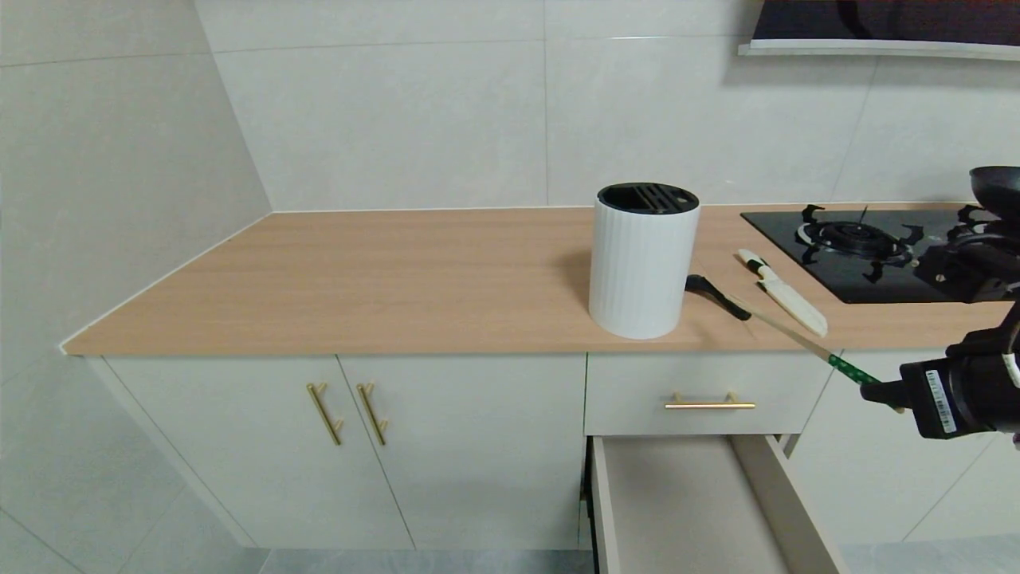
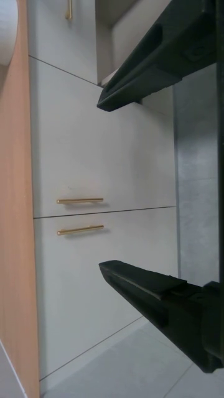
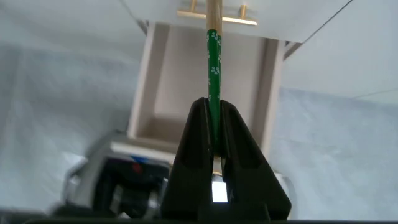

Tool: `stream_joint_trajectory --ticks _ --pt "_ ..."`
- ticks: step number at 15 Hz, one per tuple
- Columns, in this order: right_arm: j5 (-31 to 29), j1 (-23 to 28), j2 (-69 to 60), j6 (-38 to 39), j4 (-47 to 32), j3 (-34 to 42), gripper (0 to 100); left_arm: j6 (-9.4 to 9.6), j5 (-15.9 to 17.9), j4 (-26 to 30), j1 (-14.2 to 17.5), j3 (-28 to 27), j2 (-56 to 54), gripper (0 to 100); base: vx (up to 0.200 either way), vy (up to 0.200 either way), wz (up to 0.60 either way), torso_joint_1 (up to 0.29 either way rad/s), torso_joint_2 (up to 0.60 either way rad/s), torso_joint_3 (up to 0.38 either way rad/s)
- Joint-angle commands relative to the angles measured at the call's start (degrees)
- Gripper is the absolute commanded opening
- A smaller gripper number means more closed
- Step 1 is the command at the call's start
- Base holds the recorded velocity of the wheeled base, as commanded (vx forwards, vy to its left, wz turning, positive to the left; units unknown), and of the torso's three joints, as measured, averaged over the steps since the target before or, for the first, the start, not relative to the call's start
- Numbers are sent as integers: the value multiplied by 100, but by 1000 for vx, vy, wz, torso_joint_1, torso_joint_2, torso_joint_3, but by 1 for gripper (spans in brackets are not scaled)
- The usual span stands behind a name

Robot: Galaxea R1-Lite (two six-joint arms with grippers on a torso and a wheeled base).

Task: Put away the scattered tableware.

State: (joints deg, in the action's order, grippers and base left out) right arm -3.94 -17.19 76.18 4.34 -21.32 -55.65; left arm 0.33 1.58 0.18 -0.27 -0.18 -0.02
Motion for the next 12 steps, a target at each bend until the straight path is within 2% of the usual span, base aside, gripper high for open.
stream_joint_trajectory --ticks 1,5,12 --pt "121 -136 -174 -21 -12 81 0 2 0 -1 0 1 2 100 0 0 0 0 0 0" --pt "174 -645 -138 -21 5 300 0 2 0 -1 0 1 2 100 0 0 0 0 0 0" --pt "165 -900 -182 -170 58 503 0 2 0 -1 0 1 2 100 0 0 0 -22 47 31"
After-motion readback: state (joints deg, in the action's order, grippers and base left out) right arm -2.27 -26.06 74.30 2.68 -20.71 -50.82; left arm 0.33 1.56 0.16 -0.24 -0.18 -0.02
